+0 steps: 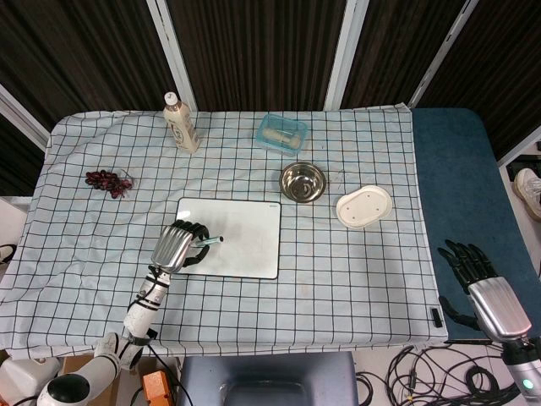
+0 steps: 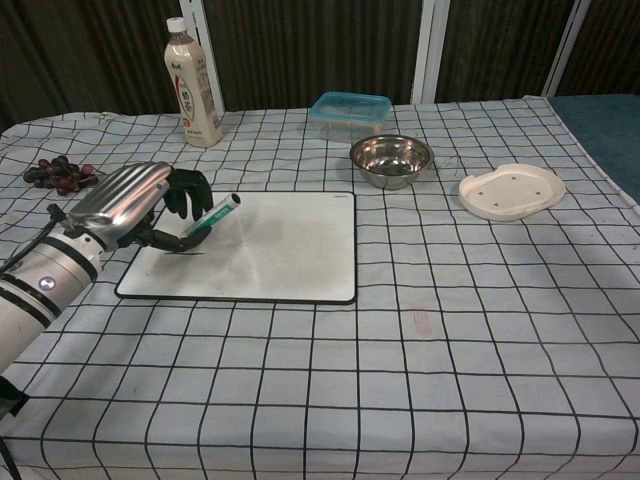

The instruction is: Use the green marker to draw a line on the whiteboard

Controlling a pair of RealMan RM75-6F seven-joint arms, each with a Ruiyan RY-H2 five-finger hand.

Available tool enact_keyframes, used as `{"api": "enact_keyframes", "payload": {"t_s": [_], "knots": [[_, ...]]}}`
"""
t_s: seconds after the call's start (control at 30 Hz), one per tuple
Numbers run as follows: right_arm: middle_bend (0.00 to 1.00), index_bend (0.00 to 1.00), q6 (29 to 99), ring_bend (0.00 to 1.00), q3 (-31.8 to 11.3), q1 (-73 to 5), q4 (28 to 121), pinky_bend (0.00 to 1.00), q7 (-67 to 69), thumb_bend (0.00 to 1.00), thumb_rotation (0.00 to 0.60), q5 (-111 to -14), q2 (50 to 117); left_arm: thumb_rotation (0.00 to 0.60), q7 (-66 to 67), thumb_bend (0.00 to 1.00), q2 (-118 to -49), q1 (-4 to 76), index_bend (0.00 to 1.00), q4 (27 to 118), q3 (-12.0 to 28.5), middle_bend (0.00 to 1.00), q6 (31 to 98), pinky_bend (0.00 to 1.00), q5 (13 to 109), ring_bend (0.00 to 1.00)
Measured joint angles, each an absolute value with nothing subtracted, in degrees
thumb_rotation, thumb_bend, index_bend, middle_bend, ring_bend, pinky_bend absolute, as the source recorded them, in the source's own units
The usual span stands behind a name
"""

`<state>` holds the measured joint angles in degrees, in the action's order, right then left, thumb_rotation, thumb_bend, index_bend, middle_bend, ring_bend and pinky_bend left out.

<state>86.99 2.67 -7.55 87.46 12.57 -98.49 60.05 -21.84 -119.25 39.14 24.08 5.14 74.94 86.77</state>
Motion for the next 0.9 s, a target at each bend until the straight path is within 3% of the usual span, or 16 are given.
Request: {"api": "enact_keyframes", "payload": {"t_s": [0.3, 0.9], "knots": [[0.0, 0.0, 87.43, 0.0, 2.63, -7.47, 87.06, 0.02, 13.91, 0.32, 0.6, -98.79, 59.74, 0.6, -19.8, 0.54, -119.91, 40.96, 0.77, 29.17, 5.31, 0.77, 74.75, 0.46, 87.6, 0.52], [0.0, 0.0, 86.9, 0.0, 2.75, -7.57, 86.89, 0.02, 14.16, 0.32, 0.6, -98.73, 59.53, 0.6, -21.01, 0.54, -122.8, 41.74, 0.77, 24.58, 5.72, 0.77, 71.83, 0.46, 86.76, 0.52]]}}
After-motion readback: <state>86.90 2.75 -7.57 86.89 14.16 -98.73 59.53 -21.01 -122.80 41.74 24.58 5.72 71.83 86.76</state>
